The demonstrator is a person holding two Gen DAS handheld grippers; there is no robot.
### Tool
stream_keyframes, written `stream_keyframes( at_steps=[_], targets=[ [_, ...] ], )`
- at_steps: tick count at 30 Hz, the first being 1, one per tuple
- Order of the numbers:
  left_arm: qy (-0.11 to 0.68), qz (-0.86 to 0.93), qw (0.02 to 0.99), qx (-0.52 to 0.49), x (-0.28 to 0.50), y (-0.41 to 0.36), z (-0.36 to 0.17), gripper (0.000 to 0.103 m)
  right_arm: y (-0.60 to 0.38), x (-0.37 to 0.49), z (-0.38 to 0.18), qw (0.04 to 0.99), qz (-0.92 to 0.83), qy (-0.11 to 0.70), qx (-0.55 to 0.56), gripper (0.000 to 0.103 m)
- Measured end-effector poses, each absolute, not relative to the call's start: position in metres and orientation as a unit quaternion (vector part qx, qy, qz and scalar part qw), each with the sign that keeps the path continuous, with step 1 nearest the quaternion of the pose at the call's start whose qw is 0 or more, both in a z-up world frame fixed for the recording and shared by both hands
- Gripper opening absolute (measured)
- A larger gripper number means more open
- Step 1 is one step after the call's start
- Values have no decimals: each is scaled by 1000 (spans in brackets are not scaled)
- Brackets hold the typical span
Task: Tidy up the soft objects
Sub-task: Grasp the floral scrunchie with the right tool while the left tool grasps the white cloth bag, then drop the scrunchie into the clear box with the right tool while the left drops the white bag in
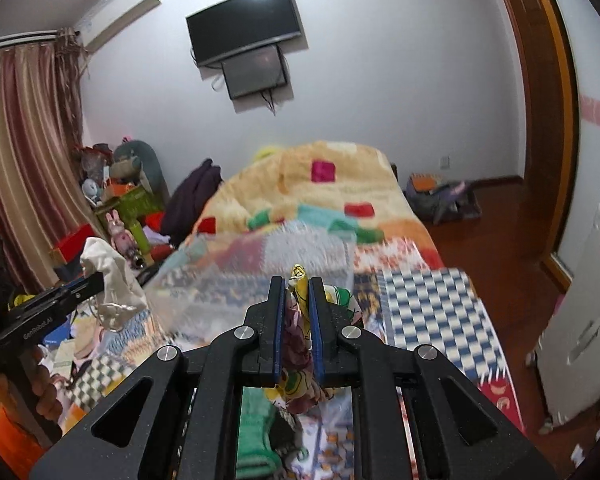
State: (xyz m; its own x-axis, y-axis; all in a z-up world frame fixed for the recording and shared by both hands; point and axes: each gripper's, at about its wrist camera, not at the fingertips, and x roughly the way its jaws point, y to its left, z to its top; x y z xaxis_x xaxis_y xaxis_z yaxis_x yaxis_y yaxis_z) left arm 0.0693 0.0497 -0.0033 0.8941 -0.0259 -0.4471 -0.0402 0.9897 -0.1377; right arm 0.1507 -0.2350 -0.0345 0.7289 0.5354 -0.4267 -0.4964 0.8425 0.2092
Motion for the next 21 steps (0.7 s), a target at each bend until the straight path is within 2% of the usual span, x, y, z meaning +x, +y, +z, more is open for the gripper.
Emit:
stream_keyframes(
  at_steps=[11,21],
  targets=[
    [266,8,962,-57,130,54,-11,18,-186,193,-27,931,287,225,12,10],
    [345,10,938,-44,177,51,-47,18,-154,227,-62,912,283,295,-27,10]
  ],
)
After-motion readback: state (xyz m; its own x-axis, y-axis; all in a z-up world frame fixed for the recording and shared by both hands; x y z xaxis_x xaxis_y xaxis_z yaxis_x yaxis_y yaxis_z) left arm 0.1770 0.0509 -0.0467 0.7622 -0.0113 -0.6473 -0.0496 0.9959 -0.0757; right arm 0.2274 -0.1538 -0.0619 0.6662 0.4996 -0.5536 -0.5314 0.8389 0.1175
